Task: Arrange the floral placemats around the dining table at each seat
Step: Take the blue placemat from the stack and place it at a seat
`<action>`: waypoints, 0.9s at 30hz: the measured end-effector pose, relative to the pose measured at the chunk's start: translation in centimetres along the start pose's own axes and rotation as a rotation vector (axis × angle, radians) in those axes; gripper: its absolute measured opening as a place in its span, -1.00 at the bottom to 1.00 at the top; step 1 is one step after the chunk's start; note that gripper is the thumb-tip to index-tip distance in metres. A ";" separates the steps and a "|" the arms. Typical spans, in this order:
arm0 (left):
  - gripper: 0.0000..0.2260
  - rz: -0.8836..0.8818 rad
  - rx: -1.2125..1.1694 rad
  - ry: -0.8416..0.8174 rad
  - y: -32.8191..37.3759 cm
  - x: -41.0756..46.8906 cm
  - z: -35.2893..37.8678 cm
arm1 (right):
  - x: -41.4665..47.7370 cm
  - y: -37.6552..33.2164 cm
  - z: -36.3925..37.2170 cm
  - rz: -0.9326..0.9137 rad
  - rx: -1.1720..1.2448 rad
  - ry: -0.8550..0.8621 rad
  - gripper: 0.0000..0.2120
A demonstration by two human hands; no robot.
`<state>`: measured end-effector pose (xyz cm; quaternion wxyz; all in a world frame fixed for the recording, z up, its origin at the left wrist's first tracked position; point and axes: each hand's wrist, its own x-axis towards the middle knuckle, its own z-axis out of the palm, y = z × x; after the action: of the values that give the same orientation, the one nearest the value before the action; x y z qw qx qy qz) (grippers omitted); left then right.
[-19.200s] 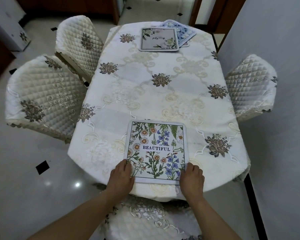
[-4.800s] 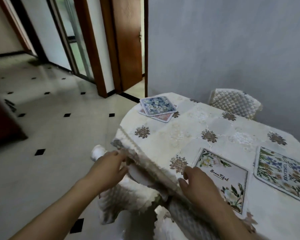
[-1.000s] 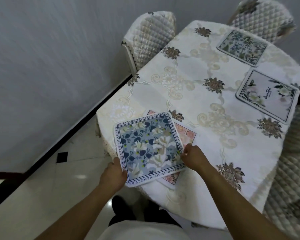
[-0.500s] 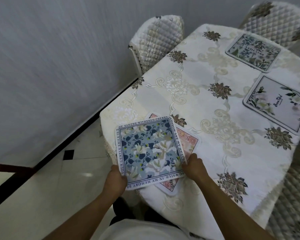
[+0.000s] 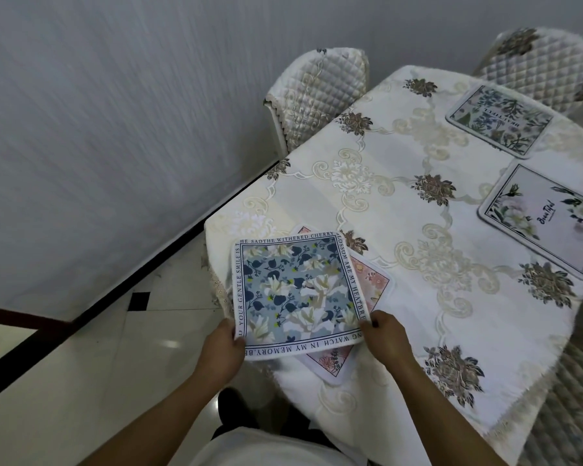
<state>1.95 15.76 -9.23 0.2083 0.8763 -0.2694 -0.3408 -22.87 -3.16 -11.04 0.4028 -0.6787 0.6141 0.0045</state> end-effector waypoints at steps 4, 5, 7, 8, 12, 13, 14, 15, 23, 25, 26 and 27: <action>-0.78 0.124 0.006 0.112 1.0 -0.6 -2.7 | -1.5 -2.2 -1.9 -0.099 0.013 0.074 -0.70; -0.77 0.146 -0.006 0.139 1.3 -0.7 -3.5 | -1.9 -2.8 -2.4 -0.120 0.015 0.086 -0.69; -0.78 0.179 -0.017 0.194 1.8 -1.0 -5.2 | -2.7 -4.0 -3.0 -0.162 0.023 0.115 -0.66; -0.80 0.197 -0.015 0.224 1.9 -1.2 -6.0 | -3.1 -4.7 -3.3 -0.186 0.026 0.129 -0.64; -0.84 0.283 0.006 0.323 2.0 -1.8 -9.3 | -4.5 -7.3 -3.8 -0.278 0.050 0.165 -0.65; -0.85 0.298 0.009 0.342 1.9 -1.9 -10.1 | -4.8 -8.2 -3.8 -0.301 0.058 0.176 -0.65; -0.86 0.310 0.009 0.358 1.8 -2.0 -10.9 | -5.2 -9.0 -3.9 -0.324 0.064 0.183 -0.65; -0.87 0.320 0.006 0.378 1.5 -2.0 -11.8 | -5.5 -10.1 -3.8 -0.351 0.068 0.187 -0.66; -0.87 0.327 -0.068 0.466 -3.3 -0.6 -20.2 | -8.2 -20.3 -0.4 -0.478 0.099 0.249 -0.65; -0.90 0.337 -0.083 0.478 -4.7 0.6 -22.9 | -8.6 -23.2 1.1 -0.499 0.074 0.276 -0.64; -0.90 0.341 -0.087 0.483 -5.5 1.3 -24.5 | -8.7 -24.7 2.0 -0.507 0.060 0.287 -0.65; -0.90 0.346 -0.085 0.487 -6.2 2.0 -26.1 | -8.8 -26.2 2.9 -0.511 0.050 0.298 -0.65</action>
<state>23.81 24.05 4.15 0.3583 0.8637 -0.3425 -0.0909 -1.63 3.66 5.56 0.3128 -0.7944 0.4756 -0.2117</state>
